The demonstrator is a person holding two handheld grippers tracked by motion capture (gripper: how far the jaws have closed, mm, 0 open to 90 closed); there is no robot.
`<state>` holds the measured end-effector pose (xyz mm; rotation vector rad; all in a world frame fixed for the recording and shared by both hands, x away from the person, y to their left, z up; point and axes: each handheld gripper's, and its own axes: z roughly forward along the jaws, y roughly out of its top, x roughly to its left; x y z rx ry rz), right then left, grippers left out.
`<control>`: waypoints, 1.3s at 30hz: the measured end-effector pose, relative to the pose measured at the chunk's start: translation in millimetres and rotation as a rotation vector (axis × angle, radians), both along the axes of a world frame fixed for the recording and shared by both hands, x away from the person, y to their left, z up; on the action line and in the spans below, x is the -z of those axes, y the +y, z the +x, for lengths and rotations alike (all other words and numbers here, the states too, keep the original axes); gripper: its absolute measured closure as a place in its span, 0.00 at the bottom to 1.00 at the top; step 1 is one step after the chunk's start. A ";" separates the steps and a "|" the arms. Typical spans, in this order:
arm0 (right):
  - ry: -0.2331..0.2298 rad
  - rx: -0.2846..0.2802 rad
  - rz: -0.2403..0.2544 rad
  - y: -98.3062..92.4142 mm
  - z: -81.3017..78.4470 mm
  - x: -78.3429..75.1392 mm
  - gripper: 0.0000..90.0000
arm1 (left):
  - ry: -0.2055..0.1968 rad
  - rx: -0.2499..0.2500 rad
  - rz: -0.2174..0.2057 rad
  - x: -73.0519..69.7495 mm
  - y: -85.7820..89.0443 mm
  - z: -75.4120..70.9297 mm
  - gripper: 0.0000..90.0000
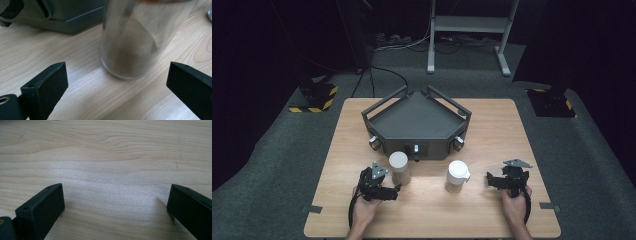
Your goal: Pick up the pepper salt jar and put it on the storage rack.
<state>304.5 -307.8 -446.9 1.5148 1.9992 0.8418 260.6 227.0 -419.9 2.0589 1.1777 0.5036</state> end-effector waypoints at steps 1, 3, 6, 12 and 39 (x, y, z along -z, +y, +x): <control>0.000 0.000 0.000 0.0 0.0 0.0 0.01 | -0.003 0.002 -0.002 -0.5 -1.3 0.6 0.04; 0.000 0.000 0.000 0.0 0.0 0.0 0.01 | -0.009 0.005 -0.006 -1.4 -3.8 1.7 0.05; 0.000 0.000 0.000 0.0 0.0 0.0 0.01 | -0.020 0.011 -0.012 -2.9 -8.0 3.7 0.06; -0.001 0.000 0.001 -0.1 -0.2 0.1 0.01 | -0.036 0.013 -0.025 -5.6 -15.1 7.7 0.08; -0.001 0.000 0.001 -0.2 -0.3 0.1 0.01 | -0.074 -0.028 -0.061 -5.4 -33.2 19.8 0.21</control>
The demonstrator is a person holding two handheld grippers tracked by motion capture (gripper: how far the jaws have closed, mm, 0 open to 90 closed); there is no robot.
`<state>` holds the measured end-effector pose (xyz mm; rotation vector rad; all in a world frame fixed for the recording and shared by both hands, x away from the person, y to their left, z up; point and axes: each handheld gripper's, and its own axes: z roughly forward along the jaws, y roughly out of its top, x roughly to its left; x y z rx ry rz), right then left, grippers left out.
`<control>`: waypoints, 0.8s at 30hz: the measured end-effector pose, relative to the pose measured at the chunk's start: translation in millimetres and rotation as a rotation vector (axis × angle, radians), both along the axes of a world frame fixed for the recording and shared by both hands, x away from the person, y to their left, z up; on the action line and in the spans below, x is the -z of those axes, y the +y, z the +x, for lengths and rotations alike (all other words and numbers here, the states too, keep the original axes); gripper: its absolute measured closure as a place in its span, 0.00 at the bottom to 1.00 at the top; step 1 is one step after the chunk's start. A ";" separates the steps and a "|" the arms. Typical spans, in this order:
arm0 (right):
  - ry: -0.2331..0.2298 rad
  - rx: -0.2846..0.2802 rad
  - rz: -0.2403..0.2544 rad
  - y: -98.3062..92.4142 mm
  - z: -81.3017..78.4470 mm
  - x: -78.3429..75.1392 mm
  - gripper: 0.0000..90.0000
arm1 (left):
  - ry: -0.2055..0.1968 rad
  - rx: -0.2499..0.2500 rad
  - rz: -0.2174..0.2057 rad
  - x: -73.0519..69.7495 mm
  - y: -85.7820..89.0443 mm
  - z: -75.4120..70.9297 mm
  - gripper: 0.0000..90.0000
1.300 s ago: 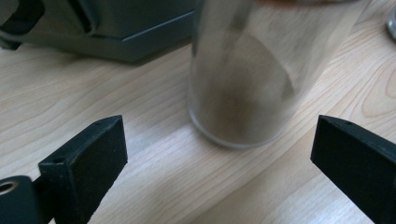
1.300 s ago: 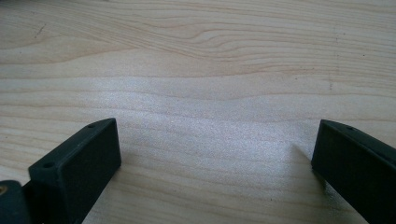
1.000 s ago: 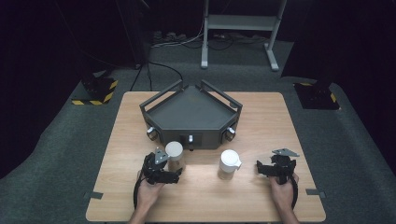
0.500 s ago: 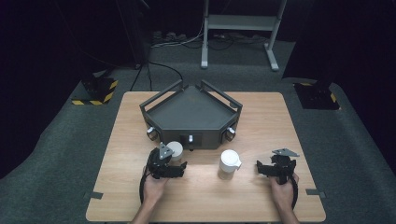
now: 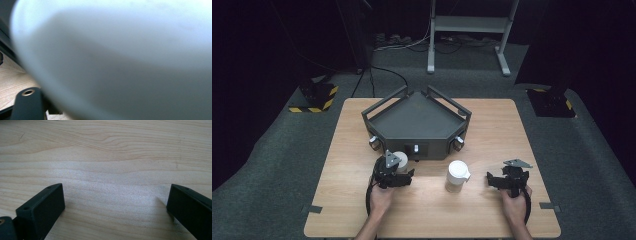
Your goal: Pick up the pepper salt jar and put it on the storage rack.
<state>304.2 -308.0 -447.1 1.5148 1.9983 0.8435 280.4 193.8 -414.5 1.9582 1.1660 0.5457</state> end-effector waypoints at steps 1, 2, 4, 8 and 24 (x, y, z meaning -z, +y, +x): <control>0.000 0.000 0.000 0.0 0.0 0.0 0.01 | 0.000 -0.002 -0.001 0.0 -0.3 0.0 0.22; 0.000 0.000 0.000 0.0 0.0 0.0 0.01 | -0.002 -0.004 -0.002 0.0 -0.8 0.0 0.23; 0.000 0.000 0.000 0.0 0.0 0.0 0.01 | -0.005 -0.006 -0.002 -0.4 -1.5 0.1 0.24; 0.001 0.001 0.000 0.1 0.0 -0.2 0.01 | -0.006 -0.003 0.002 -1.2 -3.8 0.9 0.27; 0.001 0.001 0.000 0.1 0.0 -0.1 0.01 | -0.015 -0.027 -0.010 -0.7 -2.4 -1.7 0.37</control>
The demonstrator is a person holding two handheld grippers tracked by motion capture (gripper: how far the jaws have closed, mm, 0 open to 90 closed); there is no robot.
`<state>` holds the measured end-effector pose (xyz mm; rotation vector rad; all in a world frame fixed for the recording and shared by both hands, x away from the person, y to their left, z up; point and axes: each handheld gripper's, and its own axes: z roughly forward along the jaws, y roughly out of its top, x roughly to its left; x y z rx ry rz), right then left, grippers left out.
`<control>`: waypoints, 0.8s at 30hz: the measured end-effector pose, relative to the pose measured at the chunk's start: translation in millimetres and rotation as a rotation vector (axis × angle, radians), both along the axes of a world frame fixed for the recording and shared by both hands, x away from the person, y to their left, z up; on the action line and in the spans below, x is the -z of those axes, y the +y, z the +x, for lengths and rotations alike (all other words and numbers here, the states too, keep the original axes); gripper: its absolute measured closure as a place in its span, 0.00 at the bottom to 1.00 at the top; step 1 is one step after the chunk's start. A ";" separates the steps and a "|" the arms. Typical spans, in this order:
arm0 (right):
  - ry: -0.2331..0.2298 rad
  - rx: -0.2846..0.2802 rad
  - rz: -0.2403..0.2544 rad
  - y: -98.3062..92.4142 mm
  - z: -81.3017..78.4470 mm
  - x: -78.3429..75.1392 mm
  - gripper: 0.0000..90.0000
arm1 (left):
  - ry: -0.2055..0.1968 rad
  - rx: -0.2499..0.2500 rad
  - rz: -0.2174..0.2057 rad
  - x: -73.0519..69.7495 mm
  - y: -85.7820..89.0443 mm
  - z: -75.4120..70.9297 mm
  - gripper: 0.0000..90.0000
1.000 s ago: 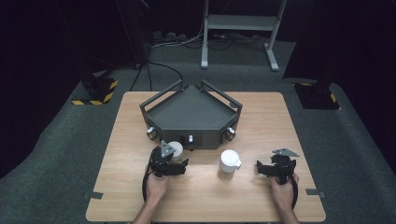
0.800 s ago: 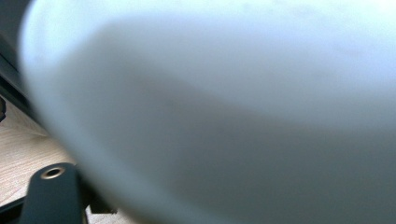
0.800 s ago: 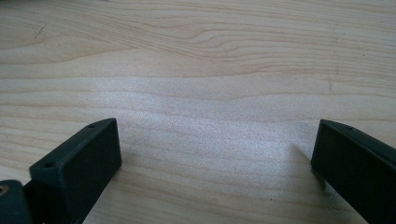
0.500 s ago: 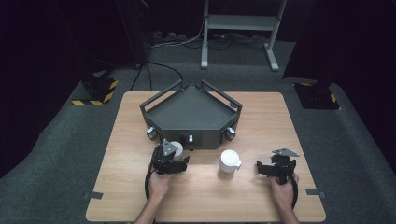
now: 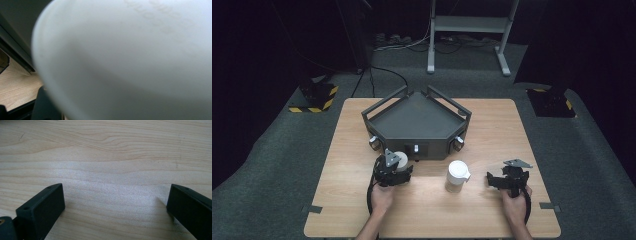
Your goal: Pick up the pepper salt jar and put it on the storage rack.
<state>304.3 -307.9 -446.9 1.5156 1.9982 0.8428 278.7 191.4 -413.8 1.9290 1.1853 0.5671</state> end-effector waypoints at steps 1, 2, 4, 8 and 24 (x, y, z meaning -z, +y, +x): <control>0.000 0.000 0.000 -0.1 0.0 0.0 0.01 | 0.001 -0.001 0.000 -0.2 -0.1 0.0 0.37; 0.000 0.000 0.000 0.0 0.0 0.0 0.01 | 0.001 -0.002 0.000 -0.3 -0.4 -0.1 0.37; 0.000 0.000 0.001 -0.1 0.0 0.0 0.01 | 0.001 -0.006 0.002 -0.6 -1.3 -0.5 0.37; -0.001 0.001 0.002 -0.2 -0.1 0.1 0.01 | 0.002 -0.005 0.002 -1.9 -2.1 -1.6 0.37; 0.000 0.001 0.002 -0.1 -0.1 0.0 0.01 | -0.008 0.051 0.002 -30.9 3.4 -0.4 0.37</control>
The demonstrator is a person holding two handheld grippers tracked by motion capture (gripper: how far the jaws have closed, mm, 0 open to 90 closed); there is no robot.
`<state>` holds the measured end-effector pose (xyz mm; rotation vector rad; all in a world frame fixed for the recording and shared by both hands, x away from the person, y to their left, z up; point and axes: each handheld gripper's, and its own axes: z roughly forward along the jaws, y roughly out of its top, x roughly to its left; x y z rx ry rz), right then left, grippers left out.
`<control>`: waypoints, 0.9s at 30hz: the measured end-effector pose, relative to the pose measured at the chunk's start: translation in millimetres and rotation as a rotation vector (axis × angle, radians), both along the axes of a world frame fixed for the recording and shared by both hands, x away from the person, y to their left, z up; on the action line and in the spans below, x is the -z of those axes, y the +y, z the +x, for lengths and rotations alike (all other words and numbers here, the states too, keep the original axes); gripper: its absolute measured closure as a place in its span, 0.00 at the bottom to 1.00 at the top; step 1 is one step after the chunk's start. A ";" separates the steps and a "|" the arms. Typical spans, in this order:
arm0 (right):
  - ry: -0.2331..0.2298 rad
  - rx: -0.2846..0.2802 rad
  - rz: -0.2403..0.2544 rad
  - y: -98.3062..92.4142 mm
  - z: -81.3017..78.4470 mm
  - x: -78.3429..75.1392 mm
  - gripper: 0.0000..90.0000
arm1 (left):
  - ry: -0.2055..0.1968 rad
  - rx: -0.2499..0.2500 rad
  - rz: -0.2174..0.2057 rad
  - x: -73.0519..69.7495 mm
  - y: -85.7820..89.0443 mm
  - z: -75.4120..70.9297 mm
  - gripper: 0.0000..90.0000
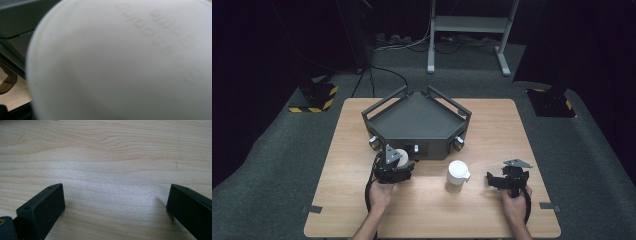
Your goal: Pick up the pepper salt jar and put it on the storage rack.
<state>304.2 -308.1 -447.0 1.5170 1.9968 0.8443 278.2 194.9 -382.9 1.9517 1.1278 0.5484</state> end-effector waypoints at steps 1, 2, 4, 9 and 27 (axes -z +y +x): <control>0.000 0.000 0.000 0.0 0.0 0.0 0.01 | 0.005 0.002 -0.005 -2.1 1.2 0.8 0.37; 0.000 0.000 0.000 0.0 0.0 0.0 0.01 | 0.008 0.005 -0.006 -4.2 2.4 1.5 0.37; 0.000 0.000 0.000 0.0 0.0 0.0 0.01 | 0.014 0.011 -0.002 -9.6 3.8 3.0 0.37; -0.001 0.001 0.001 -0.1 -0.2 0.1 0.01 | 0.018 0.017 0.016 -23.2 4.0 5.9 0.37; -0.003 0.000 0.000 -0.5 -0.5 0.2 0.02 | 0.045 0.081 0.024 -68.2 2.6 24.0 0.37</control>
